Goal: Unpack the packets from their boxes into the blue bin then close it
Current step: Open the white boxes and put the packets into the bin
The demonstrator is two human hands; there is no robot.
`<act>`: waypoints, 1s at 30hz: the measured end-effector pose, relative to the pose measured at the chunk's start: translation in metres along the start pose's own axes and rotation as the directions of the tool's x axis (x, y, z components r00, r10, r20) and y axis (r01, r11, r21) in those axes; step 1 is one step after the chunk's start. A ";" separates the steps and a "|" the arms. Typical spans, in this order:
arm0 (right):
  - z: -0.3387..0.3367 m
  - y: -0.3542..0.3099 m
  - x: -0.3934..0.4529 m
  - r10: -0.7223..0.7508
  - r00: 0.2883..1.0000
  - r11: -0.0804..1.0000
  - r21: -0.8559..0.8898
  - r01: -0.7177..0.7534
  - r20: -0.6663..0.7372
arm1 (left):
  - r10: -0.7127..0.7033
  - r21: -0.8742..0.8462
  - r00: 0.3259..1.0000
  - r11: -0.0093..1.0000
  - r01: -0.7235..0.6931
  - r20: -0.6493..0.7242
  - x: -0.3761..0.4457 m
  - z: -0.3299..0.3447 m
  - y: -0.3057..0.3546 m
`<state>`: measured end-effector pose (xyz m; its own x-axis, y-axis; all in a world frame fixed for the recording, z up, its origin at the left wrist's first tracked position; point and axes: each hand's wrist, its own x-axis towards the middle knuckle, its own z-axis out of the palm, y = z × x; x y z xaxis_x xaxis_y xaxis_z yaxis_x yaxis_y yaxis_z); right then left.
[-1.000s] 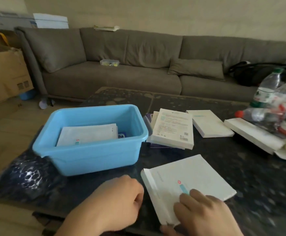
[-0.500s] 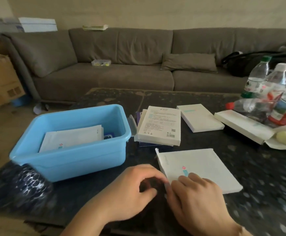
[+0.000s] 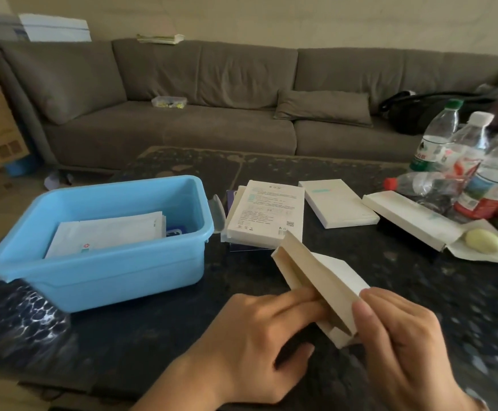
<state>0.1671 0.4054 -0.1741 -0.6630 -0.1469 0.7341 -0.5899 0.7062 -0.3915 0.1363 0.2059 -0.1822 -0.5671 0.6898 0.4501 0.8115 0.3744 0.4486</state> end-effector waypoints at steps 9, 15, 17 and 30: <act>-0.006 0.001 -0.003 -0.060 0.998 0.995 -0.080 0.062 0.028 | 0.162 0.186 0.970 0.974 -0.127 -0.182 0.003 0.016 -0.007; -0.011 0.004 -0.005 -0.110 0.990 0.987 -0.108 0.119 0.087 | 0.343 0.463 0.857 0.875 -0.142 -0.384 -0.008 0.008 0.000; -0.010 0.003 -0.007 -0.141 0.985 0.976 -0.154 0.155 0.100 | 0.377 0.496 0.859 0.851 -0.174 -0.345 -0.019 0.000 0.003; 0.007 0.005 -0.024 -0.170 0.939 0.903 -0.334 0.270 0.299 | 0.157 0.267 0.736 0.963 0.034 -0.658 -0.082 -0.033 0.018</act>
<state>0.1767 0.4075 -0.1978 -0.6599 -0.4649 0.5902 -0.5575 0.8297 0.0302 0.1924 0.1353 -0.1856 -0.3830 0.1583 0.9101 0.8002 0.5491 0.2413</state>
